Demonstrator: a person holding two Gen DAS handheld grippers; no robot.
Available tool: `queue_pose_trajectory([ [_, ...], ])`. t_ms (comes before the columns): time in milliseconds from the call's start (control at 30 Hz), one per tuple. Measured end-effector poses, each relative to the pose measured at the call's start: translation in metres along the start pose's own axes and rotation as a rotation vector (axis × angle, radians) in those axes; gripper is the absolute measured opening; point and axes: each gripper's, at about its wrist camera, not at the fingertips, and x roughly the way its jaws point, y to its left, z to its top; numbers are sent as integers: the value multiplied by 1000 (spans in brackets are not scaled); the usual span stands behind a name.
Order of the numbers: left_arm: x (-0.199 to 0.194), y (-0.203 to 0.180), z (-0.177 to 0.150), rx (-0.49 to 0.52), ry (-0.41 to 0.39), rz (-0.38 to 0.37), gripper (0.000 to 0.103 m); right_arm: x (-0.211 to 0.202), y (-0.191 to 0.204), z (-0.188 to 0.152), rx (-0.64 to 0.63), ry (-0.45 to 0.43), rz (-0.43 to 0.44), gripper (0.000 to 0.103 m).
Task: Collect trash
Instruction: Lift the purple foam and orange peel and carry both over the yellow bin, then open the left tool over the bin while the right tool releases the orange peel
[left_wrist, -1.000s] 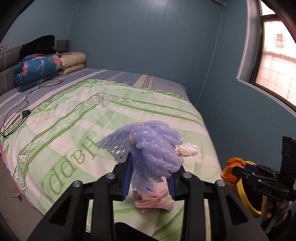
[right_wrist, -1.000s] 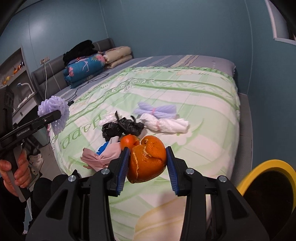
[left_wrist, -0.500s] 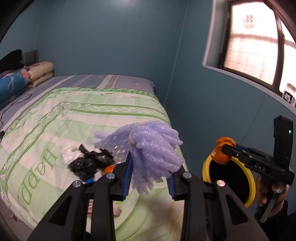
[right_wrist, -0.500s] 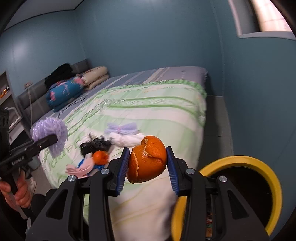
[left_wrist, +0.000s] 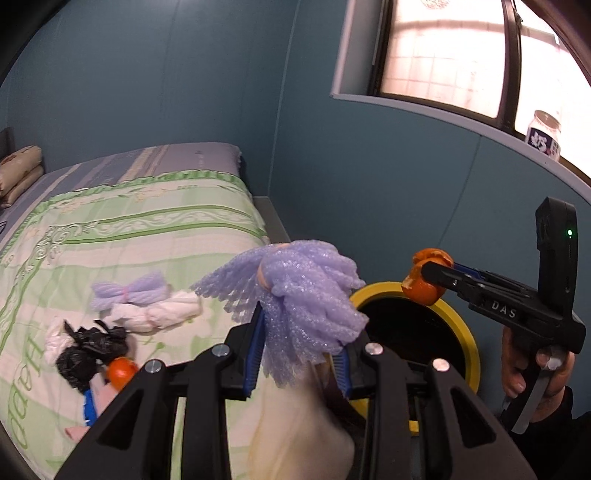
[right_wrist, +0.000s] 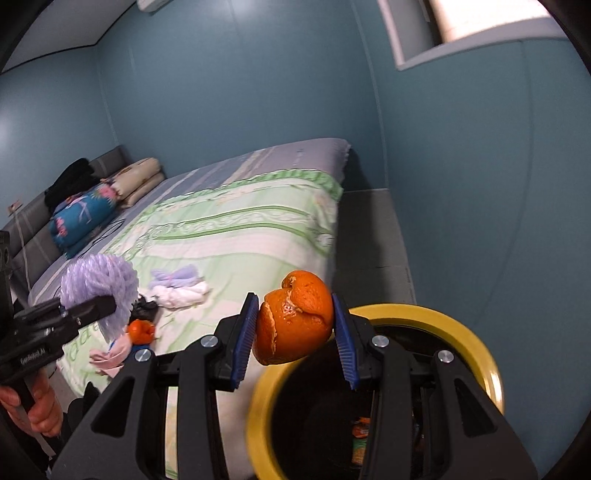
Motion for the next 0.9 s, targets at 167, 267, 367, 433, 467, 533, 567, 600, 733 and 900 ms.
queue_pose_trajectory([
  [167, 22, -27, 1, 21, 26, -55, 30, 0, -25, -3, 42, 9, -32, 38],
  [267, 33, -40, -1, 32, 45, -84, 30, 1, -38, -6, 64, 15, -47, 38],
  [367, 44, -52, -5, 46, 69, -109, 30, 2, -47, -10, 88, 23, -56, 38],
  [433, 50, -60, -11, 54, 87, -123, 30, 3, -53, -13, 100, 29, -60, 38],
  [467, 53, -62, -13, 55, 96, -132, 30, 4, -54, -14, 103, 32, -62, 38],
  [533, 60, -66, -16, 53, 118, -154, 31, 5, -60, -16, 115, 39, -65, 38],
  [567, 62, -68, -17, 52, 125, -161, 31, 6, -62, -16, 120, 42, -64, 39],
  [600, 64, -70, -19, 52, 132, -169, 31, 7, -65, -18, 128, 45, -65, 39],
  [733, 71, -76, -24, 51, 153, -200, 32, 10, -75, -20, 151, 56, -69, 39],
  [900, 80, -79, -33, 45, 182, -230, 36, 15, -80, -20, 175, 70, -77, 39],
])
